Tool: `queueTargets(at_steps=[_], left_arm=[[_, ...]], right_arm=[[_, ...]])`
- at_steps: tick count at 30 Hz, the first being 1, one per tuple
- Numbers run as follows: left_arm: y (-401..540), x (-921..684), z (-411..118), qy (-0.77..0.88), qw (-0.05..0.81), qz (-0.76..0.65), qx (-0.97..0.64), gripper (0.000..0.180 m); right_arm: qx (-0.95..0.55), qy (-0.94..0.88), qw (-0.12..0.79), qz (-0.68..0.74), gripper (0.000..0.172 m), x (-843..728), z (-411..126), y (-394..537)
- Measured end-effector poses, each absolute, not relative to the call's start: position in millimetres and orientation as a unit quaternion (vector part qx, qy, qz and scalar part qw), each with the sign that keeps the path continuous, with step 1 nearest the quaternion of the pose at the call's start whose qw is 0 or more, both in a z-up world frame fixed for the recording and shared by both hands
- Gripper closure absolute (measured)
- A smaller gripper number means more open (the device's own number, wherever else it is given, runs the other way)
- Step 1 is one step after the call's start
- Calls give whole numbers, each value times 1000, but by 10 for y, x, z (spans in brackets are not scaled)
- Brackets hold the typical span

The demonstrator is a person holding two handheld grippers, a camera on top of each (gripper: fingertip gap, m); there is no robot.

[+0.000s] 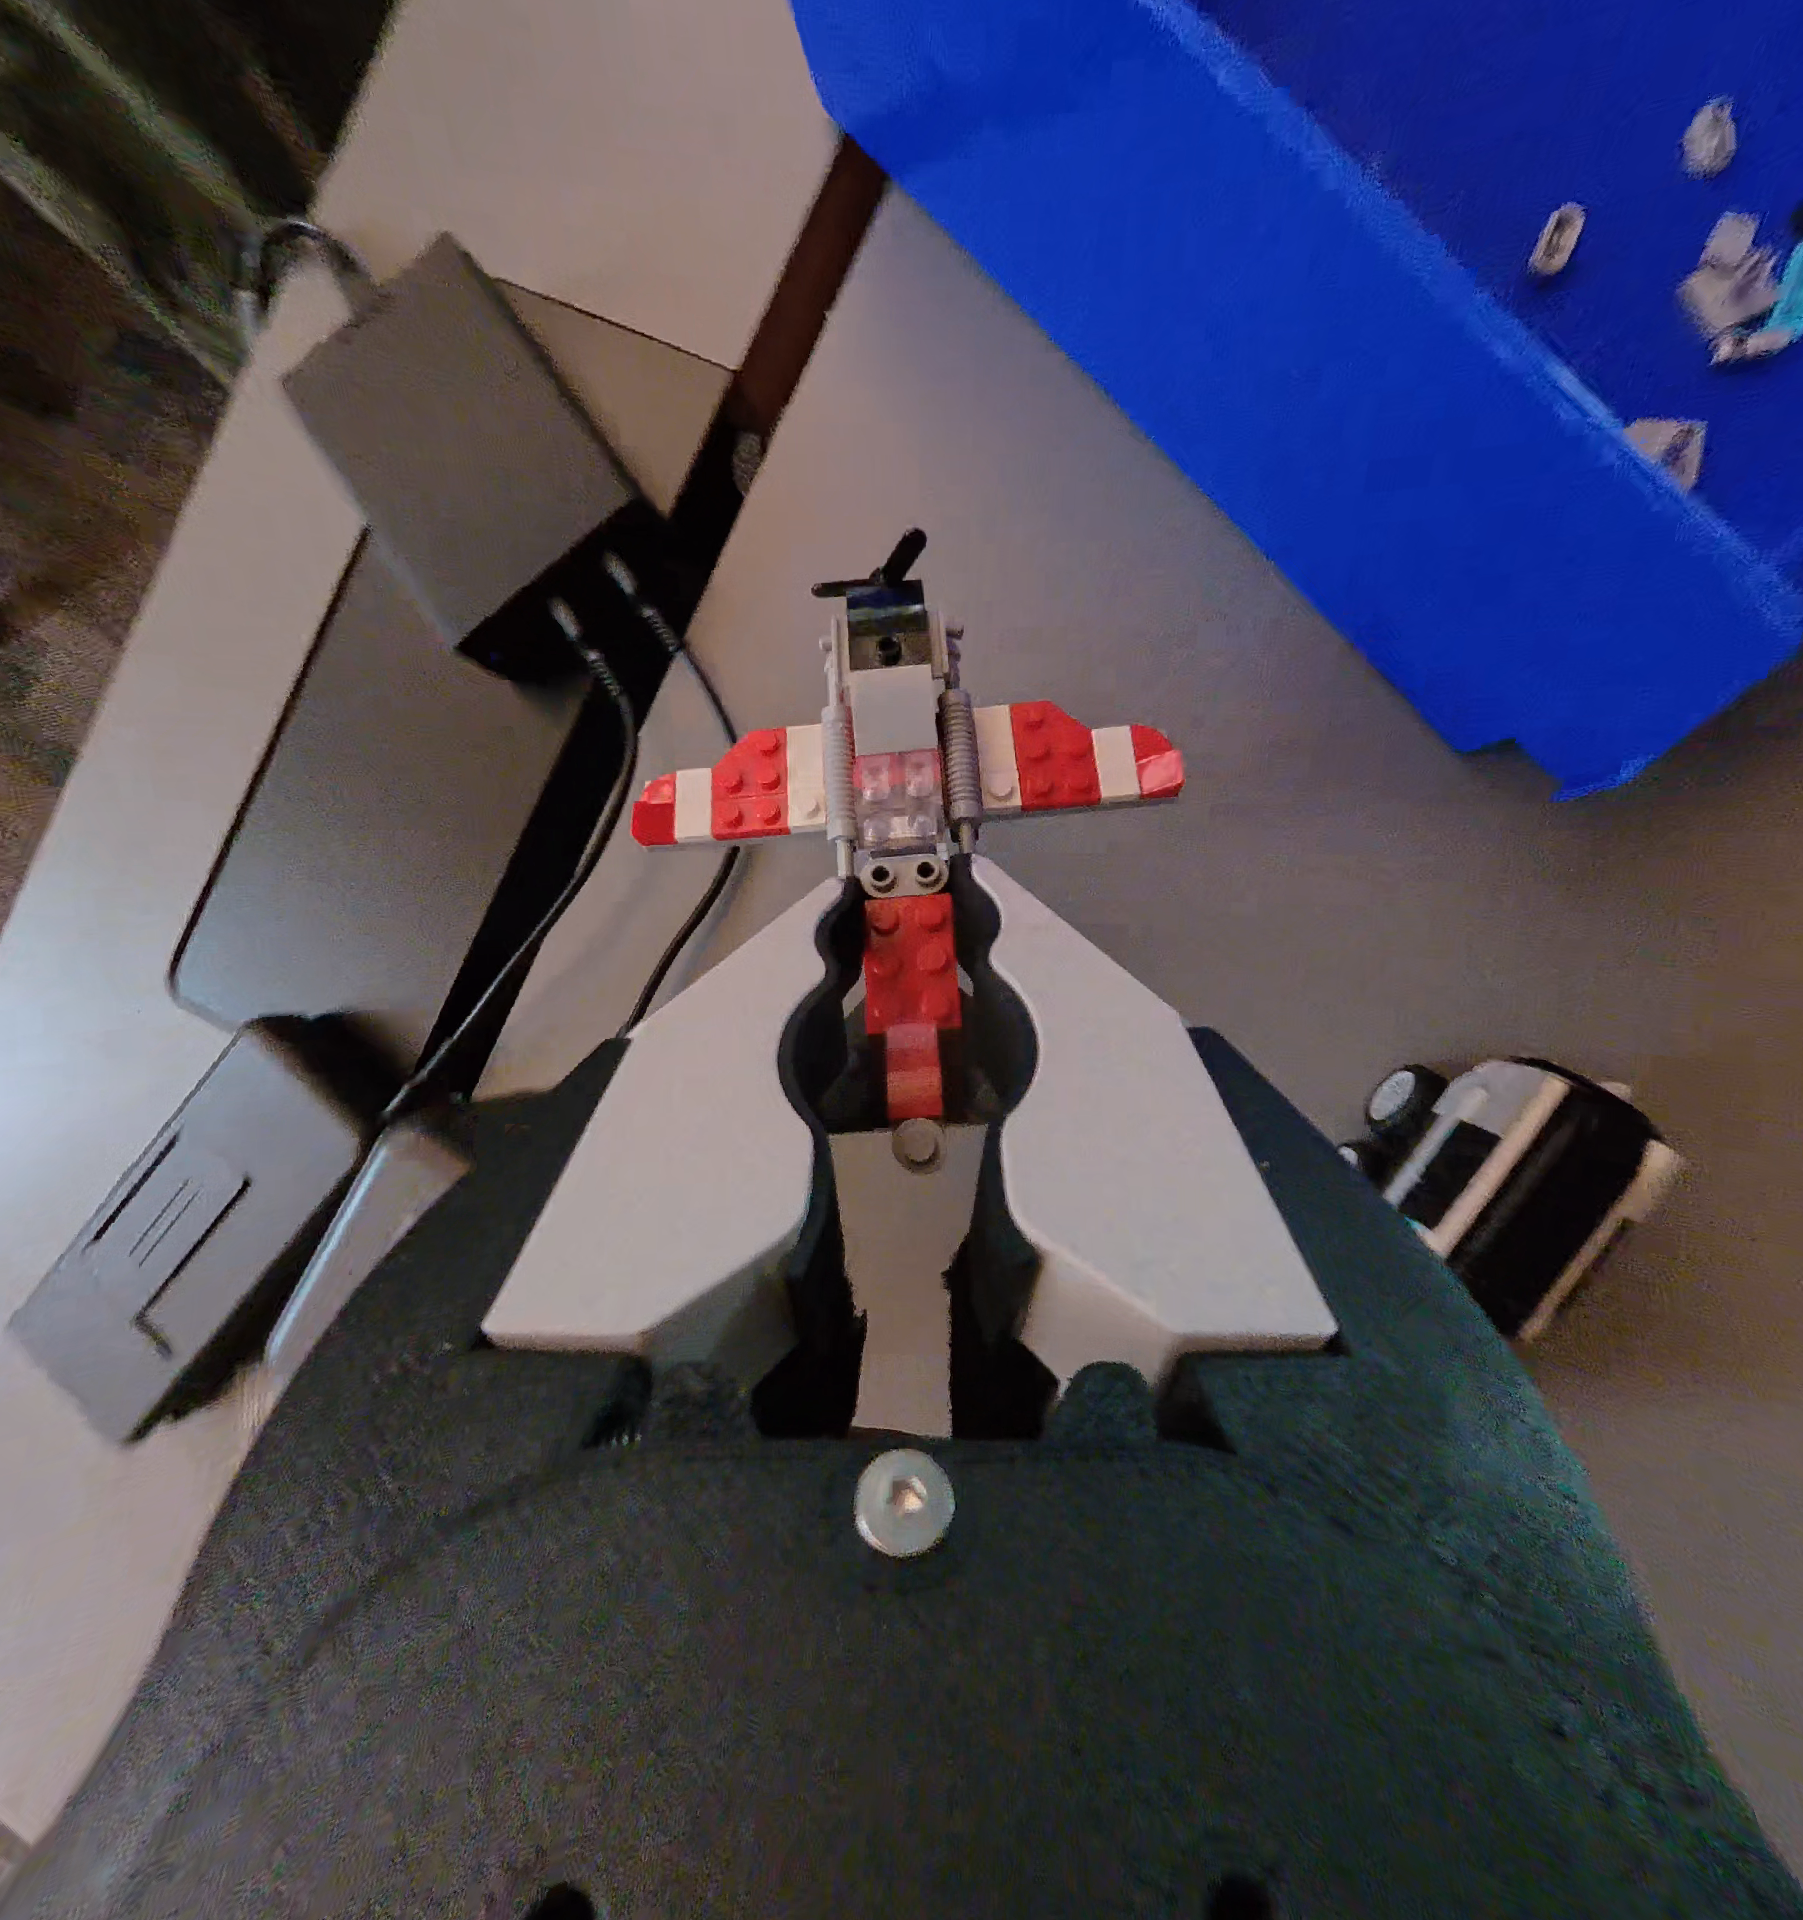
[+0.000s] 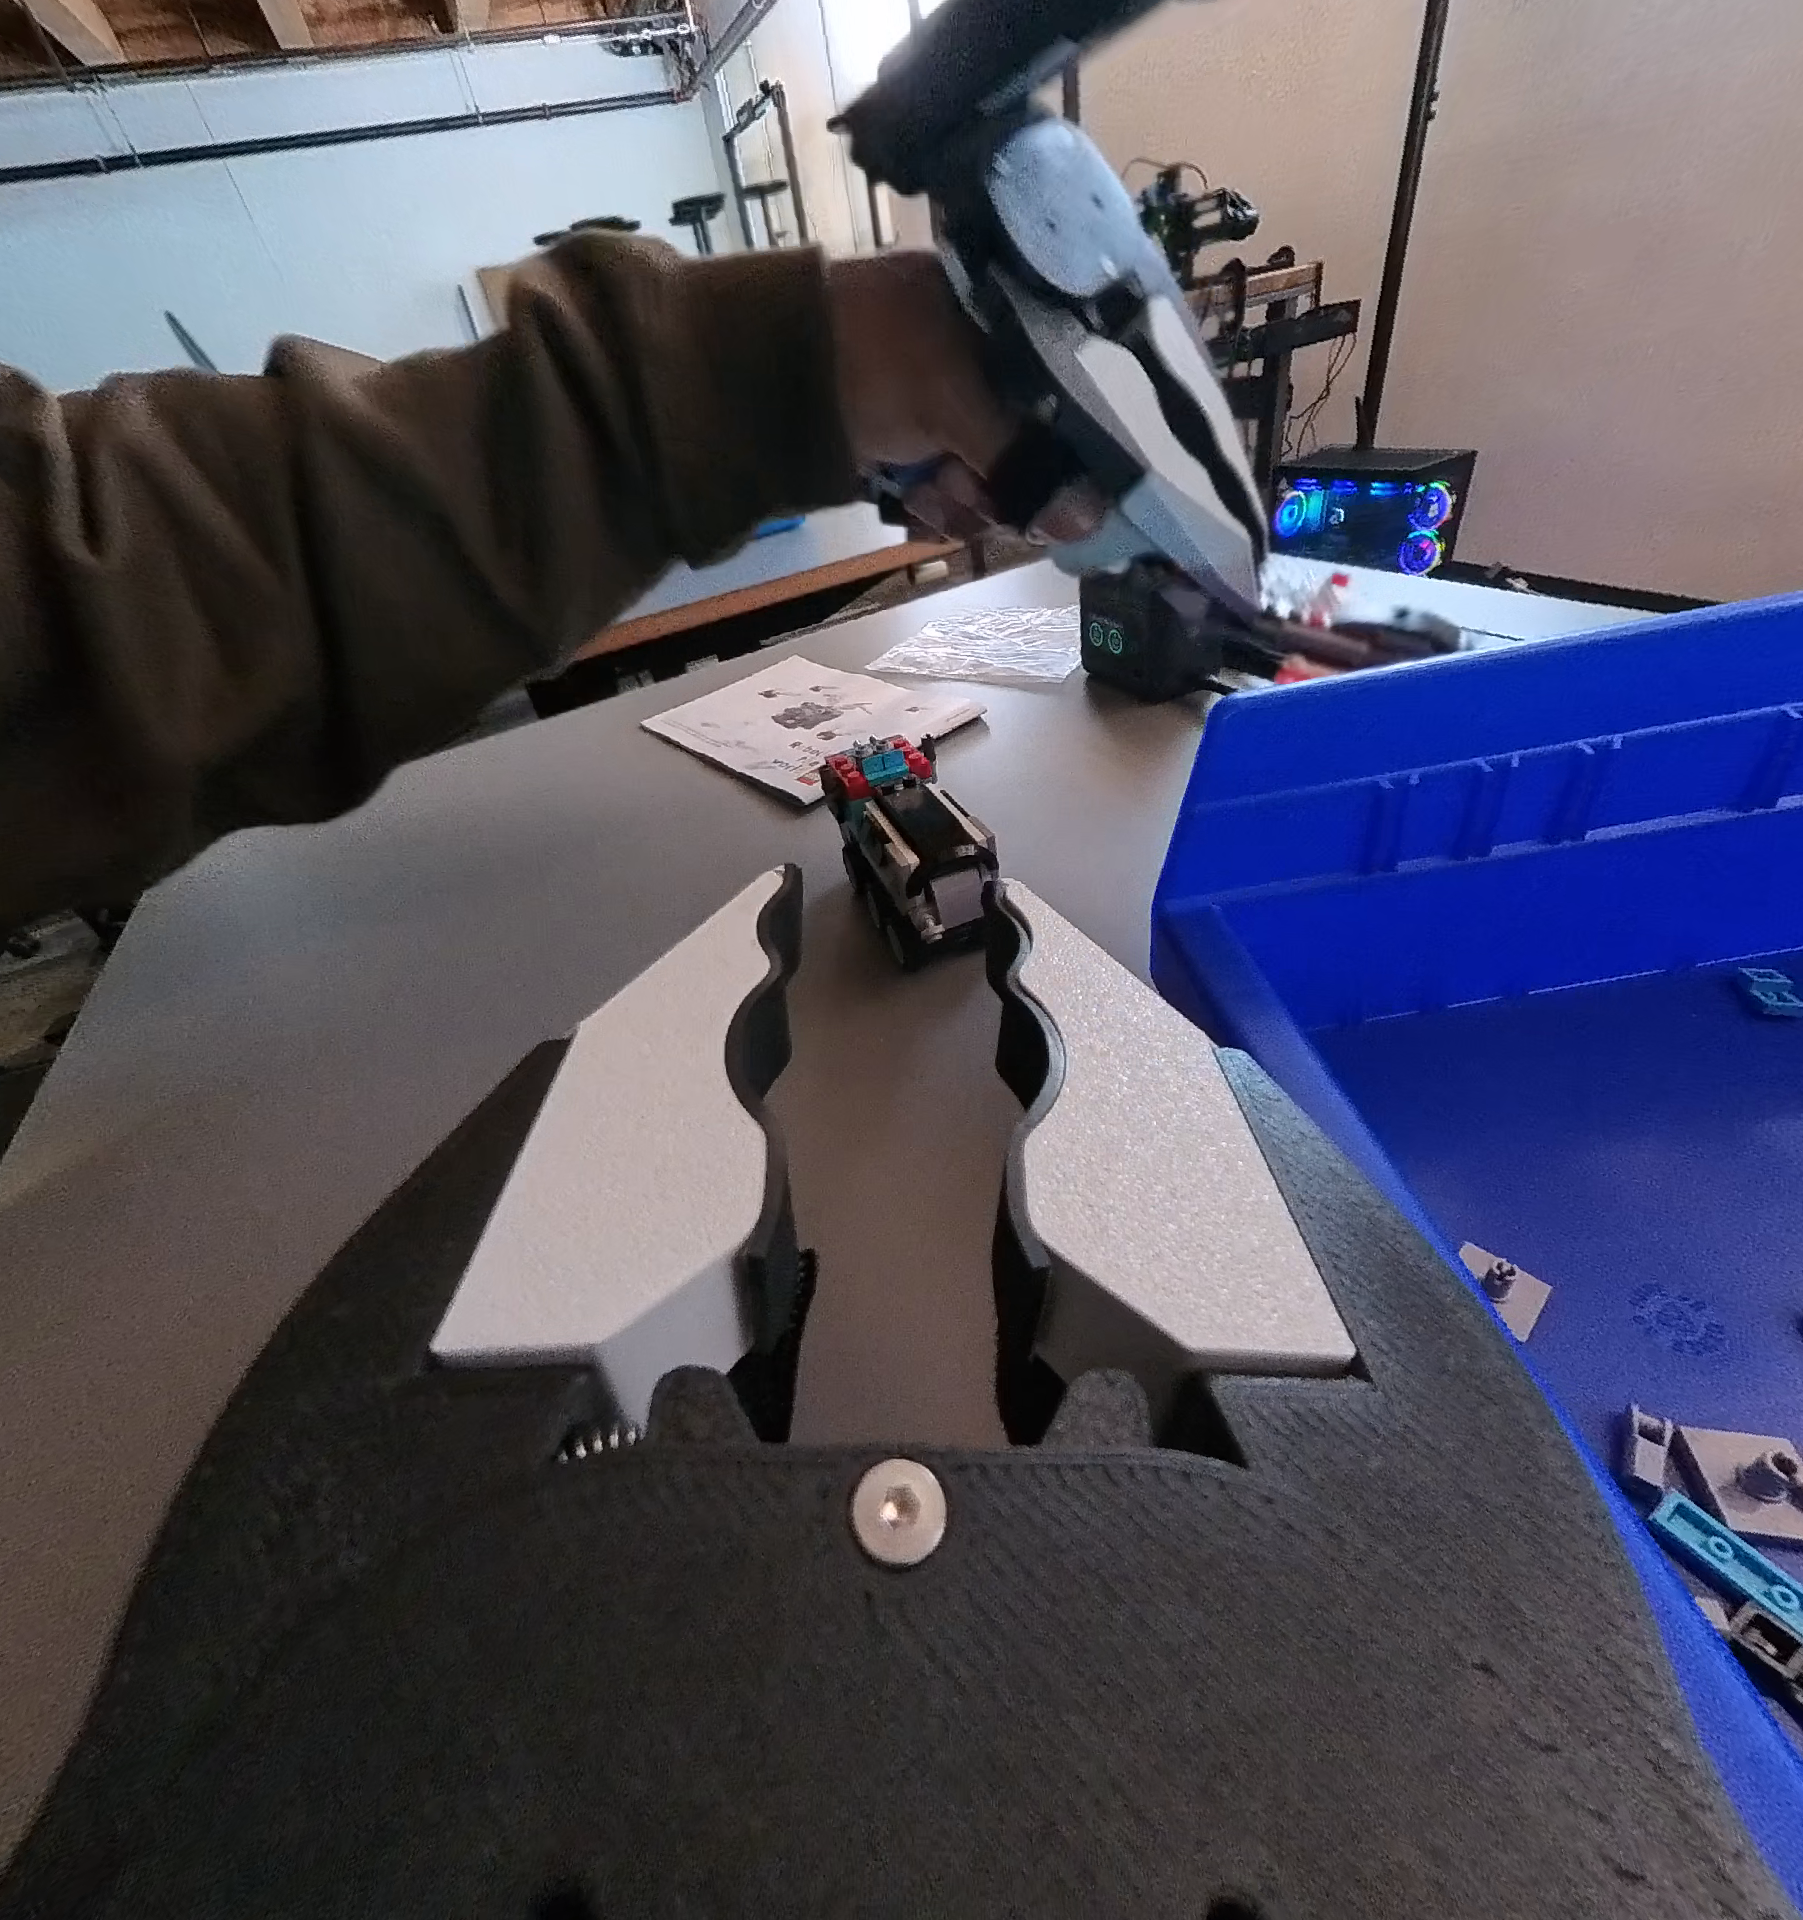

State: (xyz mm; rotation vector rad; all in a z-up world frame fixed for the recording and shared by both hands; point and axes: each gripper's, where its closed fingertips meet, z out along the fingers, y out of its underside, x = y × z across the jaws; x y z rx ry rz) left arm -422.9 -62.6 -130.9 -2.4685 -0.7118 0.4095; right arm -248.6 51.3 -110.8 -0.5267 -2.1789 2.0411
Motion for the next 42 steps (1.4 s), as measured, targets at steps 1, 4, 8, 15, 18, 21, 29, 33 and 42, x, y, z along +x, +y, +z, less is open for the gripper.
queueTargets(at_steps=[1, 4, 8, 15, 18, 21, 29, 33, 42], left_arm=[[-674, -4188, -1200, -274, 278, 160, -907, 162], [-720, -3934, -847, -298, 333, 168, -879, 162], [-508, -3216, -454, -316, 460, 108, -823, 163], [-136, -2008, -504, -283, 608, -2, -742, 162], [-68, -1767, -716, -235, 611, 15, -756, 162], [-6, -1692, -992, -217, 583, 11, -783, 162], [123, -1784, -1550, -151, 507, 38, -848, 162], [192, -1783, -1732, -109, 480, 36, -870, 162], [115, -1722, -1859, -77, 466, 9, -881, 160]], right_arm=[[-173, -718, 55, 672, 137, -2484, -1108, 511], [-172, -718, 58, 672, 137, -2476, -1106, 508], [-173, -715, 64, 675, 137, -2480, -1081, 521], [-174, -706, 65, 683, 136, -2500, -996, 598], [-162, -710, 67, 682, 136, -2478, -992, 660], [-143, -719, 46, 679, 136, -2408, -1023, 689], [-118, -760, -1, 640, 135, -2313, -1176, 851], [-108, -792, -39, 600, 133, -2232, -1380, 892], [-64, -834, -21, 548, 133, -2080, -1559, 850]])
